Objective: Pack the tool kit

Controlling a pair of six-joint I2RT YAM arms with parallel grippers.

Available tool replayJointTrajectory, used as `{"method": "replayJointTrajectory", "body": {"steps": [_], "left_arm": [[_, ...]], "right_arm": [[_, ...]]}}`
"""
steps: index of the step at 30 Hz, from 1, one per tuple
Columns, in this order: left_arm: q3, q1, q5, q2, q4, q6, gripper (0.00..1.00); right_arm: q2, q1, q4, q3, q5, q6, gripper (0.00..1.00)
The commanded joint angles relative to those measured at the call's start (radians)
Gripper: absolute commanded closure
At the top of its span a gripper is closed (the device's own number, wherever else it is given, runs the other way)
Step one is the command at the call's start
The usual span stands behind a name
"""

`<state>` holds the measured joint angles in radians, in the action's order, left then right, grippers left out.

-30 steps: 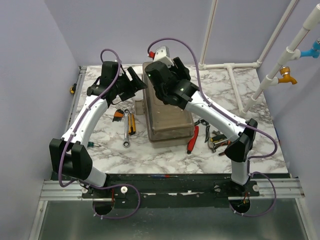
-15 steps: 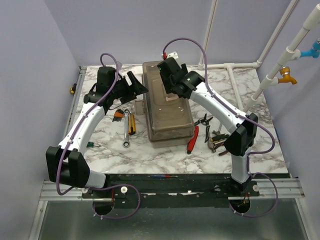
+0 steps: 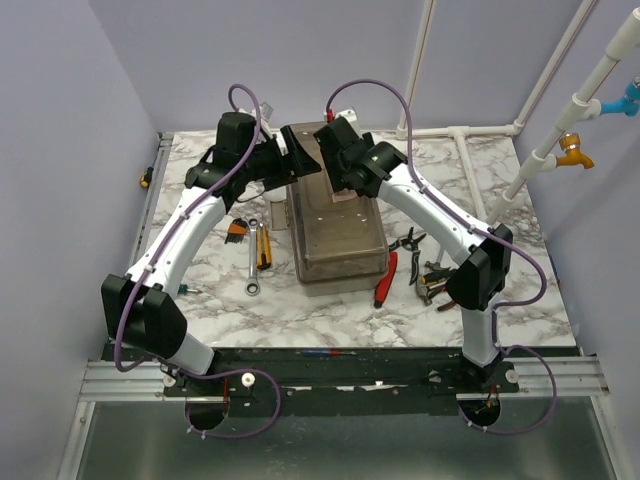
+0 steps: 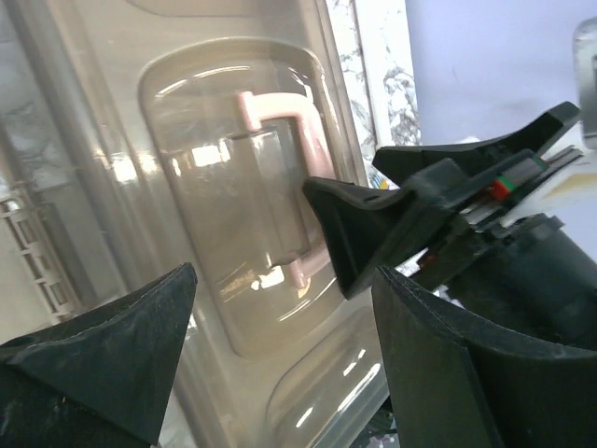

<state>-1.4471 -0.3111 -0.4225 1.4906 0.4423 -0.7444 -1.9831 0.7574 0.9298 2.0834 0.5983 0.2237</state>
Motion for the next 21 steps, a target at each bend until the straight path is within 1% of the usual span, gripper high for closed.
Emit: {"method": "replayJointTrajectory", "body": {"steps": [1,7,9,14,16,21], "left_arm": [[-0.072,-0.032,0.047,0.066,0.053,-0.010,0.23],[-0.055,-0.041,0.051,0.131,-0.065,-0.133,0.24],[-0.061,-0.042,0.074,0.165,-0.067,-0.156,0.24],[-0.054,-0.040,0.124,0.231,-0.045,-0.183,0.24],[-0.029,-0.040,0.129,0.235,-0.063,-0.192,0.24],[-0.006,-0.037,0.131,0.238,-0.082,-0.201,0.24]], "right_arm": [[-0.052,0.001,0.120,0.027,0.137,0.008,0.33],[-0.057,0.002,0.189,0.041,0.202,0.002,0.34],[-0.057,0.002,0.196,0.050,0.235,-0.005,0.34],[-0.083,0.002,0.250,0.116,0.396,-0.021,0.38],[-0.087,0.006,0.255,0.130,0.477,-0.039,0.38],[-0.050,0.018,0.172,0.093,0.620,-0.104,0.39]]}}
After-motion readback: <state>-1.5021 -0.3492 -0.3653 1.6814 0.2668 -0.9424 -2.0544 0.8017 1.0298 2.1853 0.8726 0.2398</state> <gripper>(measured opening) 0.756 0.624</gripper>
